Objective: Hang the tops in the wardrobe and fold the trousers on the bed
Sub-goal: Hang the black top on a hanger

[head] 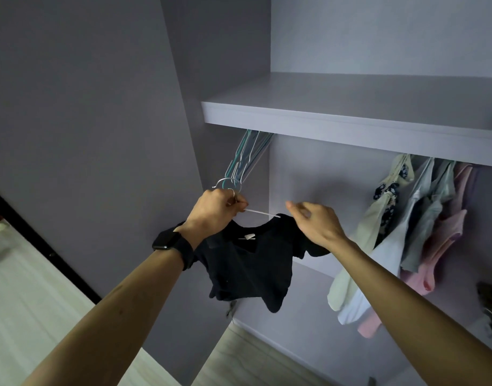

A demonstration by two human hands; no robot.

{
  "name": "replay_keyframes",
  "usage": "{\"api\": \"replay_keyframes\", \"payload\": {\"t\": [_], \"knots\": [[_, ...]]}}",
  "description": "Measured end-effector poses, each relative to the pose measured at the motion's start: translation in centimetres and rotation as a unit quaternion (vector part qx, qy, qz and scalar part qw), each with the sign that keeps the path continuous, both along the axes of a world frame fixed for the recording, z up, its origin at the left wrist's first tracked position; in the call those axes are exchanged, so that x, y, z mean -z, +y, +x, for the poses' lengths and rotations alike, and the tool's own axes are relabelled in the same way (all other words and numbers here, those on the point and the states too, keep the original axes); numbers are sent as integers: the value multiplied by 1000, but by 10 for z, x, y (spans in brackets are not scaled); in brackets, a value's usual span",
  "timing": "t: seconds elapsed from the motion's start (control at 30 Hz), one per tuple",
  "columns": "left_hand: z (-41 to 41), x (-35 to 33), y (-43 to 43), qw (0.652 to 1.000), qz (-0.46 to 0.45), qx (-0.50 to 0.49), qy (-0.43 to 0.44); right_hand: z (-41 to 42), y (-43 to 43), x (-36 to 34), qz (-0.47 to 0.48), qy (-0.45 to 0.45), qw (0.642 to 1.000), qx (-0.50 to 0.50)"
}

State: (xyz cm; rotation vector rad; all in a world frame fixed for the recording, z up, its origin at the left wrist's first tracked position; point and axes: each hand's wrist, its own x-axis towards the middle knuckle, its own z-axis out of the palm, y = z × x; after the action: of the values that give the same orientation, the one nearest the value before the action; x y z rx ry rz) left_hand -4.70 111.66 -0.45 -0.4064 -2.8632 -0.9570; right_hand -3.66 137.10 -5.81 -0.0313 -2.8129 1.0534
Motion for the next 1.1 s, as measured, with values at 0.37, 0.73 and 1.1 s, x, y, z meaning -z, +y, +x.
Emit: {"api": "replay_keyframes", "payload": {"t": [0.37,0.73,1.1], "knots": [[13,12,23,995,-99,12,0,-18,-5,-10,72,-236,966,-83],[24,21,25,988,-151,2,6,-5,-23,-18,69,-87,990,-83],[18,3,12,998,-59,9,-6,15,7,-2,81,-9,981,-174]]}}
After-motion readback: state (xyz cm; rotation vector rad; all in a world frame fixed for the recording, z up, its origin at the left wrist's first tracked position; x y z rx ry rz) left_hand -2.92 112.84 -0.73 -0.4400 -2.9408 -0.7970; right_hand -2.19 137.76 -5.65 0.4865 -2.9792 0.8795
